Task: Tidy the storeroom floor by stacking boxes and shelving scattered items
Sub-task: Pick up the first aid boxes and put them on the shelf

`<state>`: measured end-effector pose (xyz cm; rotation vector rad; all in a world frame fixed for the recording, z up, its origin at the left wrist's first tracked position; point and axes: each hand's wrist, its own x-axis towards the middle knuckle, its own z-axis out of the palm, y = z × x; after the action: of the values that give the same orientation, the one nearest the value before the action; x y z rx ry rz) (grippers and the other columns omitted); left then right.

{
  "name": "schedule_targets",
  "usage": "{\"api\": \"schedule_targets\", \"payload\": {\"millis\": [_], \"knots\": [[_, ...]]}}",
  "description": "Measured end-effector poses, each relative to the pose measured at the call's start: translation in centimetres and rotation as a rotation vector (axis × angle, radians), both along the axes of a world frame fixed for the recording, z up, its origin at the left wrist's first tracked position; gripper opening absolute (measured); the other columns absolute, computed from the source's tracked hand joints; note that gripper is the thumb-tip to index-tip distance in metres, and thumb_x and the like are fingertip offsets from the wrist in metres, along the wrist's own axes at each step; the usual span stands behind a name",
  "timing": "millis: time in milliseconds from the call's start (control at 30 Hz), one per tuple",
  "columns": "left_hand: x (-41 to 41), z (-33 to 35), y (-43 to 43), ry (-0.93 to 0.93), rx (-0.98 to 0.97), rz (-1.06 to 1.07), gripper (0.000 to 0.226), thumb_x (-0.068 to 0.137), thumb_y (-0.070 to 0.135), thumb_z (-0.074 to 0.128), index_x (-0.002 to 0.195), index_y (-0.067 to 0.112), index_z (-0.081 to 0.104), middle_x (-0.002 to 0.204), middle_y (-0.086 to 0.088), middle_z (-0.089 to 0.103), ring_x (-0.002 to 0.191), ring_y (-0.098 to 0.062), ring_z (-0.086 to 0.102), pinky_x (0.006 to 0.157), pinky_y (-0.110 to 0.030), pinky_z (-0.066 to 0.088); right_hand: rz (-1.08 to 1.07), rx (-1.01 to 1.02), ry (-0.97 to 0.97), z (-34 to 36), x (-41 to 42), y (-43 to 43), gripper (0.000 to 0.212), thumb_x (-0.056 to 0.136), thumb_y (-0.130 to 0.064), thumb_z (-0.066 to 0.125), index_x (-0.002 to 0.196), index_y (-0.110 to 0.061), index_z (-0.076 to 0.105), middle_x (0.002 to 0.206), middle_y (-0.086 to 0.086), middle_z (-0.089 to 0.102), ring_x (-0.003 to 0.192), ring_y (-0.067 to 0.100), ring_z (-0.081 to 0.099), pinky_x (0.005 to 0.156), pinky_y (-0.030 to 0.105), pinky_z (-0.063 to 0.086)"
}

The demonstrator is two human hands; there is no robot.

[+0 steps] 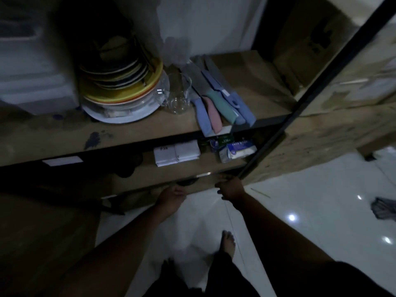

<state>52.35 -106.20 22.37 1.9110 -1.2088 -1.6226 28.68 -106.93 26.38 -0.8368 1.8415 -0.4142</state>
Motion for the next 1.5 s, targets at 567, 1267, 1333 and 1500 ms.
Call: {"api": "schedule_targets", "payload": {"millis": [567,1267,1333,1500], "knots": [[-7.1,7.2,8.7,-0.310,-0.059,0.063,0.013,0.098,0.016,0.063,0.096,0.029,0.061,0.112,-0.007,0.068,0.107,-0.027,0.061,0.089,-0.025,0.040,0.613,-0.145,0.121,-4.0,-17.4,1.6,0.010,0.081,-0.018,0.064,0.090,-0.020,0.068,0.102,0.006,0.071,0.101,0.031,0.066,0.088,0.037,0.053],[-19.0,9.4,35.7,-0.402,-0.050,1.108,0.020,0.097,0.029,0.067,0.113,0.018,0.071,0.107,0.001,0.071,0.095,-0.021,0.067,0.081,-0.032,0.053,1.295,-0.031,-0.095,3.7,-12.8,9.1,0.027,0.092,0.002,0.061,0.090,-0.024,0.070,0.099,0.020,0.072,0.090,0.039,0.071,0.075,0.047,0.060],[-20.6,8.1,37.7,-0.363,-0.055,1.172,0.020,0.097,0.029,0.068,0.112,0.017,0.071,0.106,0.001,0.071,0.098,-0.021,0.067,0.081,-0.031,0.050,1.337,-0.023,-0.099,3.4,-12.7,10.1,0.027,0.090,0.004,0.061,0.089,-0.021,0.071,0.103,0.023,0.071,0.092,0.042,0.070,0.073,0.044,0.058],[-25.8,5.4,43.1,-0.301,-0.049,1.306,0.019,0.096,0.026,0.069,0.110,0.014,0.073,0.108,0.000,0.072,0.098,-0.016,0.065,0.082,-0.025,0.043,1.368,-0.022,-0.052,2.9,-13.6,12.8,0.024,0.092,0.007,0.058,0.093,-0.013,0.070,0.095,0.017,0.074,0.071,0.023,0.067,0.055,0.025,0.050]]}}
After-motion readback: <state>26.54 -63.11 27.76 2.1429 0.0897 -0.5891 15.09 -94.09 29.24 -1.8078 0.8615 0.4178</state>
